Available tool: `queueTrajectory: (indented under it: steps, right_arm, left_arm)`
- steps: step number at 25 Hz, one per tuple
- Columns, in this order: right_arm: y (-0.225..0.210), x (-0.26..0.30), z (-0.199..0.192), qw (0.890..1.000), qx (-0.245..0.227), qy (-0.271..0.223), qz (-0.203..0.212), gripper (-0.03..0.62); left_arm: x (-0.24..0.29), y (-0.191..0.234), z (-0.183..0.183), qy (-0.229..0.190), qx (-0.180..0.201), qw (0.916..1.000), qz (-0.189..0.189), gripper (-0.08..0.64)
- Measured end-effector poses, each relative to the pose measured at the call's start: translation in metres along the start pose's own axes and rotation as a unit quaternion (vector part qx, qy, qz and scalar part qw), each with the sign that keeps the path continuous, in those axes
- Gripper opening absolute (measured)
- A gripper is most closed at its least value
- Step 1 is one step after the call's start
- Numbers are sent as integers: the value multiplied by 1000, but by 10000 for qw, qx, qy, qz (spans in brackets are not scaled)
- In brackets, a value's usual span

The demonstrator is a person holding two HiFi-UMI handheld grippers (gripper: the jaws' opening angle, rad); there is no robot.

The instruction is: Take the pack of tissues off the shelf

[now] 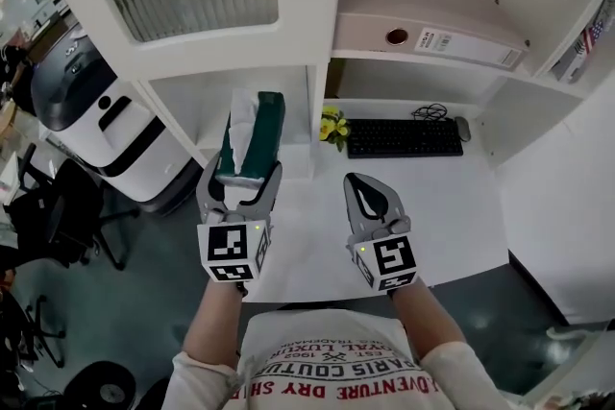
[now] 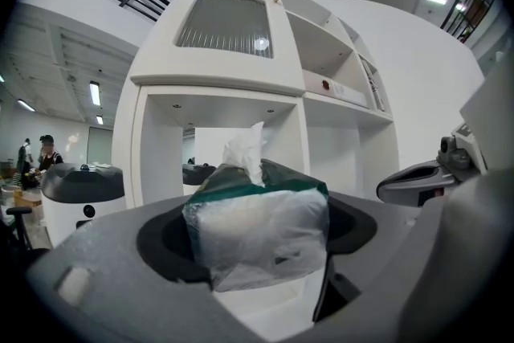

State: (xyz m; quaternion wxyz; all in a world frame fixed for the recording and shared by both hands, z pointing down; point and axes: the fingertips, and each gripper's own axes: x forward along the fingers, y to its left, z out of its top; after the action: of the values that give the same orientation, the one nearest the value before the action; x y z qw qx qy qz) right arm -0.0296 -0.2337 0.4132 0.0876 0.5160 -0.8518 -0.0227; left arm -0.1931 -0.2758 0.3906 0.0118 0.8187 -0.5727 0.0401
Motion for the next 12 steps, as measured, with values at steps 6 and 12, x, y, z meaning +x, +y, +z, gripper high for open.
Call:
queueTrajectory:
  steps: [6,12]
  right_arm:
    - [10,-37,7,9994,98,-253,211,2]
    - [21,-74,14,9978,-38,-461,469,2]
  left_arm:
    - [-50,-28,-2,-77,-71,9997,-232,405]
    - [-95,-57,-16,-264,-179,9988,-366,407]
